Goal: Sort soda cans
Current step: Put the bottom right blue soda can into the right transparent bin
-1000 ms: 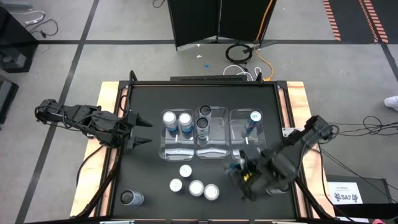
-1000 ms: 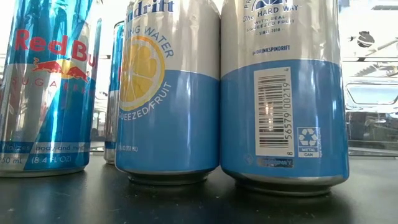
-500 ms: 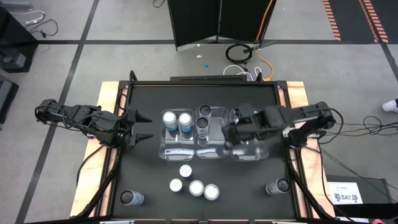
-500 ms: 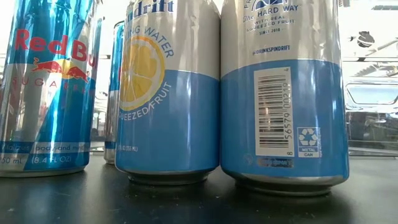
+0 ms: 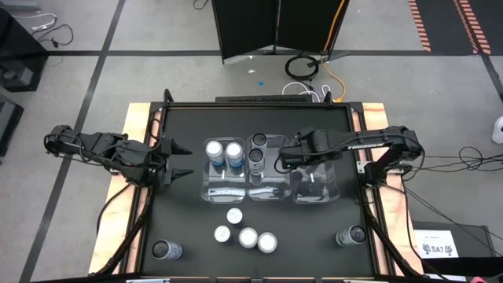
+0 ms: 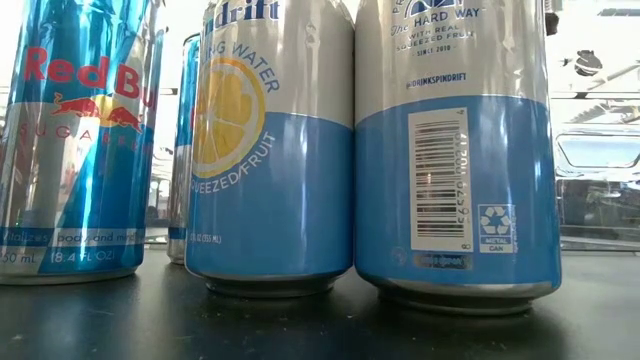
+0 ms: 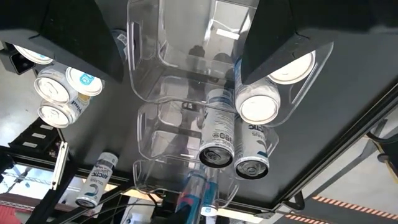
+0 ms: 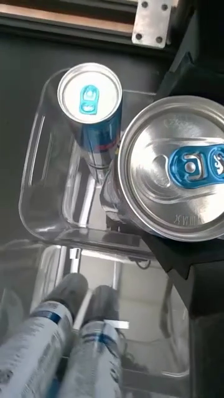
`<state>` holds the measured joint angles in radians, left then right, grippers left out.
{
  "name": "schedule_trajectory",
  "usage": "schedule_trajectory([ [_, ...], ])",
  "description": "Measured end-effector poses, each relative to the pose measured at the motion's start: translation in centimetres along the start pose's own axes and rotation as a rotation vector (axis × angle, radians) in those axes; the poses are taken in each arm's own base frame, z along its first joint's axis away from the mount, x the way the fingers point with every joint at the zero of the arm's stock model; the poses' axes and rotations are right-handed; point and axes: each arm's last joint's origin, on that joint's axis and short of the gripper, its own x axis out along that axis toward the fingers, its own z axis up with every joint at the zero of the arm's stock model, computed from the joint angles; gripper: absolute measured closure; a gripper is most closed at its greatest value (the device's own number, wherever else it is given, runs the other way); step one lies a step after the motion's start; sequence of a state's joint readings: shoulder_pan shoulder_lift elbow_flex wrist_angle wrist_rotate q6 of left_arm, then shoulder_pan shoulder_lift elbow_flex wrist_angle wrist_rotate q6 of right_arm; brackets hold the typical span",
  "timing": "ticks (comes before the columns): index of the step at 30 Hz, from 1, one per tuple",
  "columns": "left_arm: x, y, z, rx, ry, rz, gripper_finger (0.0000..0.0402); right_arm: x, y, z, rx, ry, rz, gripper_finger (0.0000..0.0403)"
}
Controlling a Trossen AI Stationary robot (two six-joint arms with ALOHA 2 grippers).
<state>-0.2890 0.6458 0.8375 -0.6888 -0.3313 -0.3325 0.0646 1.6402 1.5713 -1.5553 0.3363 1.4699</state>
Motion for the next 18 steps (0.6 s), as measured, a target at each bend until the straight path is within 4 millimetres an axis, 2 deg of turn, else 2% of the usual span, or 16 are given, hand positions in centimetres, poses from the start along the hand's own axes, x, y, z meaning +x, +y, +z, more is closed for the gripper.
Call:
schedule_trajectory([
  [11,0.0,0.0,0.0,0.000,-0.004,0.010,0.0068,3.6,0.4,1.6,0.106,0.002,-0.006,0.0170],
  [18,0.0,0.0,0.0,0.000,-0.004,0.011,0.0068,5.2,-0.2,2.8,0.148,0.003,-0.049,0.0170],
])
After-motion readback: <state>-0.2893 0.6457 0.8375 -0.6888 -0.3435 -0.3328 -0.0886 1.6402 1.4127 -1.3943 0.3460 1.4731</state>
